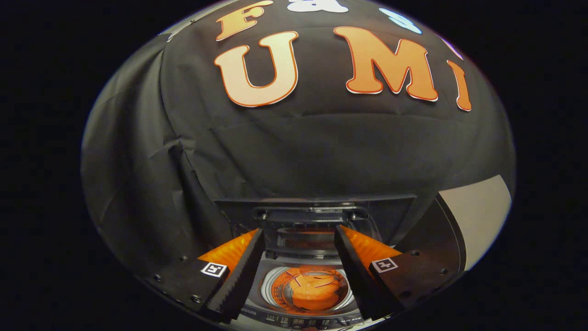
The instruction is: Put the clothes into the washing machine and then close the washing machine lid.
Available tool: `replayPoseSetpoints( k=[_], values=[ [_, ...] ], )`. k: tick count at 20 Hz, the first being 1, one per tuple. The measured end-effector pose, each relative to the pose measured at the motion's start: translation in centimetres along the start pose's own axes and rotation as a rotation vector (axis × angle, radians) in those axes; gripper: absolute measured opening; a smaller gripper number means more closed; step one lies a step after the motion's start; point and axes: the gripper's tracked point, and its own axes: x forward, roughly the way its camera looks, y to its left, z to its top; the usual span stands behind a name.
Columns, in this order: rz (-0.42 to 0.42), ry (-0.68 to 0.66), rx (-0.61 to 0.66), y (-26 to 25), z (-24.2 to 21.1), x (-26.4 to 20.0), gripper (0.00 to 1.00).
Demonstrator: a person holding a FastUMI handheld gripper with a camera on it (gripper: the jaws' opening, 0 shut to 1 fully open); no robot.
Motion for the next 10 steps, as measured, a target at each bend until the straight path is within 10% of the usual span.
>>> replayPoseSetpoints(
  k=[10],
  values=[
    [-0.026,-0.035,-0.025,-0.2,3.8,5.7,0.99]
  ],
)
